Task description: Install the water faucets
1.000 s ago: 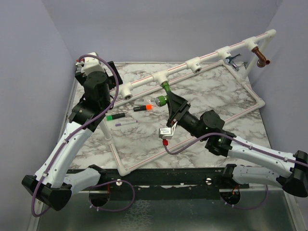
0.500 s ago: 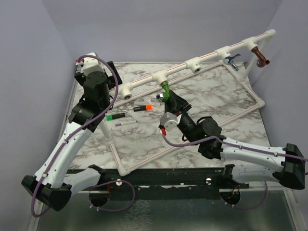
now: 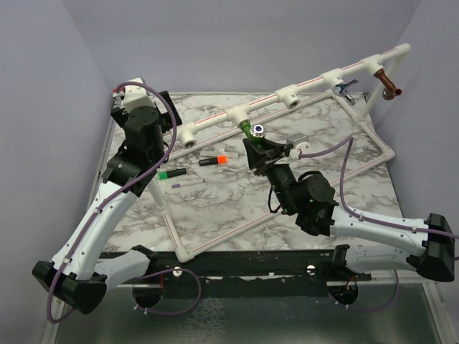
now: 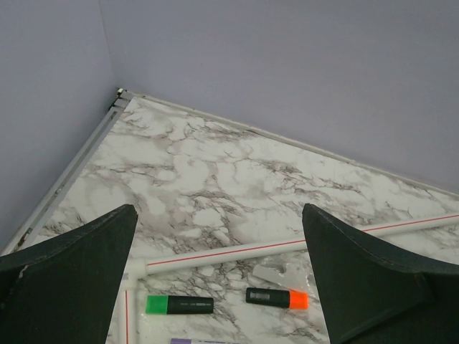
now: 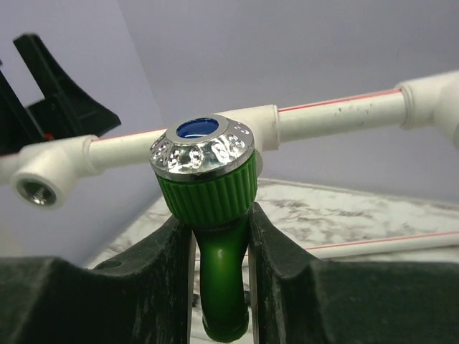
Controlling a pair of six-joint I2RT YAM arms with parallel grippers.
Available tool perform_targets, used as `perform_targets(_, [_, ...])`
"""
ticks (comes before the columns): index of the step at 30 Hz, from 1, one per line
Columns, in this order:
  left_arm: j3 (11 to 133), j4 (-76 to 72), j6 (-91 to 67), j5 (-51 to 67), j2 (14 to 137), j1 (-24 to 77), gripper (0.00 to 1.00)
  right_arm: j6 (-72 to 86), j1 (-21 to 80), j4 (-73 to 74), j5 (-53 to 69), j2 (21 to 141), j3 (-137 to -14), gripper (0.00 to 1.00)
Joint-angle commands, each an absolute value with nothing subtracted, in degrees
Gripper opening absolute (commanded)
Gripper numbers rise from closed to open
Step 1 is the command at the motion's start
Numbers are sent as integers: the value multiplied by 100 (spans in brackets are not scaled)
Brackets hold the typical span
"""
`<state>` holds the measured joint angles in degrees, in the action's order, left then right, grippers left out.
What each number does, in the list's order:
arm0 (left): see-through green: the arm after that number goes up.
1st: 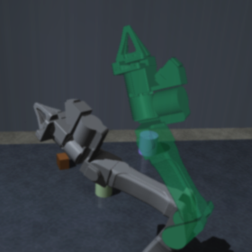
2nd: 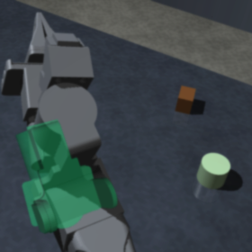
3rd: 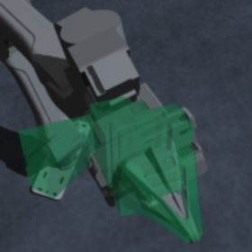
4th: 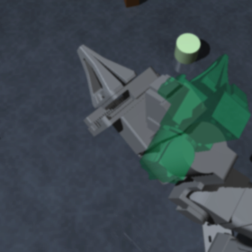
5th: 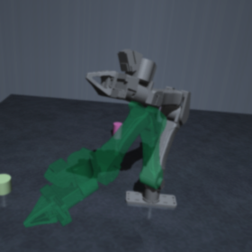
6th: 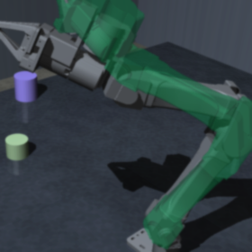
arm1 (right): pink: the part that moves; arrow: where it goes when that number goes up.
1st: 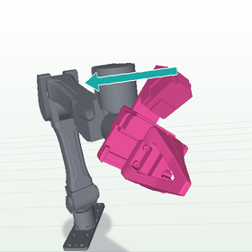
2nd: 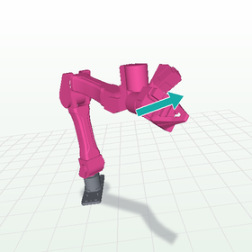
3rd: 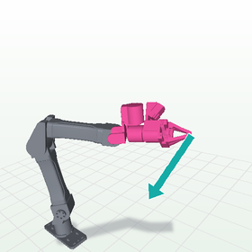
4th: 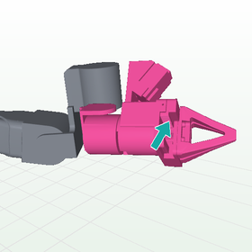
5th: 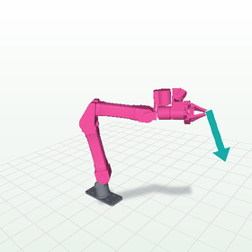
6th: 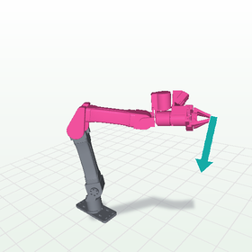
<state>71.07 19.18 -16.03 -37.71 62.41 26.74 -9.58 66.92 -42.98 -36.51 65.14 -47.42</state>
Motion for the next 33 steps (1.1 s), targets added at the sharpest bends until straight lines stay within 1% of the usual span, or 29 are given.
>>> perform_targets(1, [6504, 3914, -1450, -2863, 6445, 2927, 99, 1924, 6774, -4308, -4204, 6752, -4887, 1])
perform_targets(4, [6495, 3911, -1450, -2865, 6421, 2929, 99, 3034, 6775, -4123, -4600, 6804, -4905, 0])
perform_targets(8, [6478, 3916, -1450, -2839, 6412, 2948, 99, 4573, 6776, -3250, -4913, 6812, -5130, 1])
perform_targets(13, [6469, 3886, -1450, -2843, 6412, 2987, 99, 5853, 6776, -2672, -5047, 6821, -5208, 1])
perform_targets(20, [6460, 3891, -1441, -2859, 6398, 3015, 99, 8121, 6763, -990, -4927, 6973, -5707, 1])
perform_targets(28, [6443, 3898, -1441, -2856, 6367, 3032, 99, 8718, 6768, -1417, -4478, 6924, -5490, 1])
perform_targets(33, [6425, 3897, -1450, -2856, 6347, 3045, 99, 8607, 6768, -1393, -4436, 6822, -5424, 1])
